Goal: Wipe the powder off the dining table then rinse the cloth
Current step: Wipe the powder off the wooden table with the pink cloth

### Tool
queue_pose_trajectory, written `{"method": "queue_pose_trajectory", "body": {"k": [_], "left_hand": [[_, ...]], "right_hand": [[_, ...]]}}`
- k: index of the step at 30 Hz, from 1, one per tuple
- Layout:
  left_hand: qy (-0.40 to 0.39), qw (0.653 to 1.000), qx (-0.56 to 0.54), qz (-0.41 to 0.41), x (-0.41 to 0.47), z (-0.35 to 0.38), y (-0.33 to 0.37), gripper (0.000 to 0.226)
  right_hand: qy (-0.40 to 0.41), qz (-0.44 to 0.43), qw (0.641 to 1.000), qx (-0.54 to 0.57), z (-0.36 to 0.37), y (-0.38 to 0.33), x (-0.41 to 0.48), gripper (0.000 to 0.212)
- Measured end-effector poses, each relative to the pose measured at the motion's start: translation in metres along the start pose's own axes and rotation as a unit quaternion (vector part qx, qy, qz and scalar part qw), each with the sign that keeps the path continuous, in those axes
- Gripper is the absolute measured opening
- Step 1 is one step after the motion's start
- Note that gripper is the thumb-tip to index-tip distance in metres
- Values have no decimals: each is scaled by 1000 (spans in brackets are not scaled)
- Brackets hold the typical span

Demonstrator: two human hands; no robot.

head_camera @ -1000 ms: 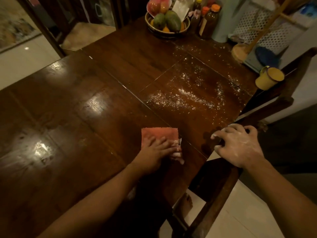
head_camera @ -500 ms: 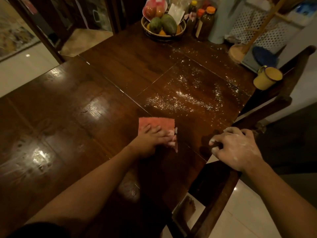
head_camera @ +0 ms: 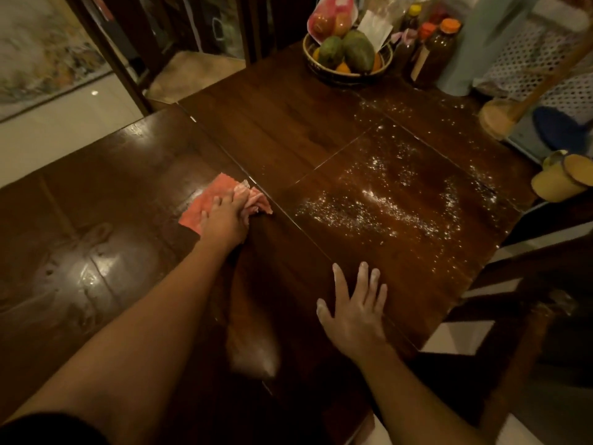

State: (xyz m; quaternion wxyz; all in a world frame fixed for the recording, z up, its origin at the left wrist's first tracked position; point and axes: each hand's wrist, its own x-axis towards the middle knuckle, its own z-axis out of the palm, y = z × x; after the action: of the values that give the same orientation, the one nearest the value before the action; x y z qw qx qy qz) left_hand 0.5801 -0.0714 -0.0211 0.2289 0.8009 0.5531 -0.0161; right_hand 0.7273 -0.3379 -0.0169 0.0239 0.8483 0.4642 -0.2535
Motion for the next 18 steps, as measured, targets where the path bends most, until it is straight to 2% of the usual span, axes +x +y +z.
{"method": "queue_pose_trajectory", "body": {"k": [2, 6, 9, 12, 14, 16, 18], "left_hand": [[-7, 1000, 13, 0, 27, -8, 3, 55], [-1, 1000, 21, 12, 82, -13, 26, 53], [21, 995, 23, 95, 92, 2, 58, 50], [1, 977, 27, 210, 61, 22, 71, 50], [2, 964, 17, 266, 45, 23, 58, 52], [51, 950, 3, 307, 53, 8, 33, 50], [84, 958, -37, 271, 76, -11, 3, 44]], "right_hand": [[52, 10, 998, -45, 18, -1, 1, 78], [101, 34, 993, -41, 26, -2, 7, 79], [127, 32, 991, -31, 27, 0, 7, 74], [142, 35, 989, -20, 26, 0, 6, 73], [142, 39, 989, -18, 27, -1, 7, 74], [146, 40, 988, -16, 29, 0, 7, 74], [155, 37, 987, -22, 29, 0, 8, 74]]}}
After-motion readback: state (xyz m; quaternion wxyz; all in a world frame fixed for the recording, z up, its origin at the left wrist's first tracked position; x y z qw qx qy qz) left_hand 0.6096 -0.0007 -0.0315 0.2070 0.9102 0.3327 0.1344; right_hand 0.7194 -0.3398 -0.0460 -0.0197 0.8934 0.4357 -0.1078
